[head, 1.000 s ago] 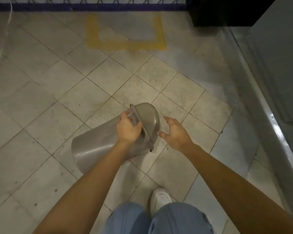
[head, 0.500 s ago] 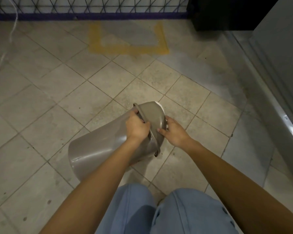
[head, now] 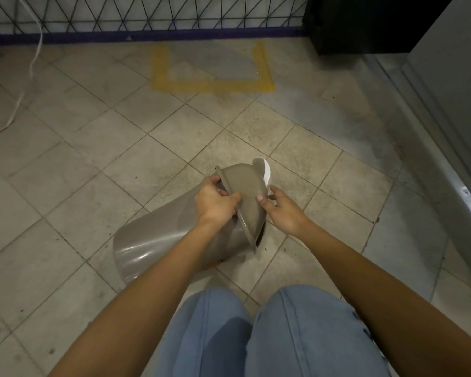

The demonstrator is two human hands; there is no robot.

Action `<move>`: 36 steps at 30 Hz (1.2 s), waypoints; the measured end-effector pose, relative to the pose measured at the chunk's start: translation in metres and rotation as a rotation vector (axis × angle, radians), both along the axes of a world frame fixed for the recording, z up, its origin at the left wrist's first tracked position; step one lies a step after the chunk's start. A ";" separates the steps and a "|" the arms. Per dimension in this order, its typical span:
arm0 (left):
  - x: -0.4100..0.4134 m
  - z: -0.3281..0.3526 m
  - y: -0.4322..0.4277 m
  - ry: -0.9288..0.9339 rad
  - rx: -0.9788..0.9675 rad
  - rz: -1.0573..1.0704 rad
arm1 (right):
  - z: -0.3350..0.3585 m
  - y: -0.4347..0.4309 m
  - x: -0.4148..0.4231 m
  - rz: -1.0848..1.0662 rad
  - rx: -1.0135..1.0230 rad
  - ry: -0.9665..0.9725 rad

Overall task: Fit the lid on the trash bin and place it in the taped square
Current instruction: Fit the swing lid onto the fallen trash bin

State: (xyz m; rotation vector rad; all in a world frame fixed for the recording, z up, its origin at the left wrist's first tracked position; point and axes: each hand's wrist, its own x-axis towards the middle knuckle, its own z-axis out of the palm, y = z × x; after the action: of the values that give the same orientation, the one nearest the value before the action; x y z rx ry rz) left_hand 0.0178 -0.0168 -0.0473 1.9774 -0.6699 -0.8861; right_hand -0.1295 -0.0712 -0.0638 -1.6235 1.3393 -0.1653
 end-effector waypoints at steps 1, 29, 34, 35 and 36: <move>0.001 0.002 0.000 0.010 0.003 0.006 | 0.000 -0.001 -0.001 -0.011 -0.003 -0.003; 0.061 0.043 0.012 0.200 -0.102 0.068 | -0.030 0.013 0.002 -0.239 0.555 -0.120; 0.063 0.053 0.015 0.205 -0.126 0.085 | -0.017 0.006 0.001 -0.257 0.529 -0.122; 0.064 0.055 0.016 0.207 -0.133 0.088 | -0.014 0.005 0.001 -0.254 0.518 -0.118; 0.065 0.057 0.016 0.208 -0.139 0.093 | -0.011 0.003 -0.001 -0.251 0.502 -0.112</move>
State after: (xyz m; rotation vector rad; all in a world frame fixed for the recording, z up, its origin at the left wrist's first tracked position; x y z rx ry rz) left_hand 0.0826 -0.0005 0.0097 1.7503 -0.5016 -0.9469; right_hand -0.1302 -0.0678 -0.0743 -1.0130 1.3621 -0.0597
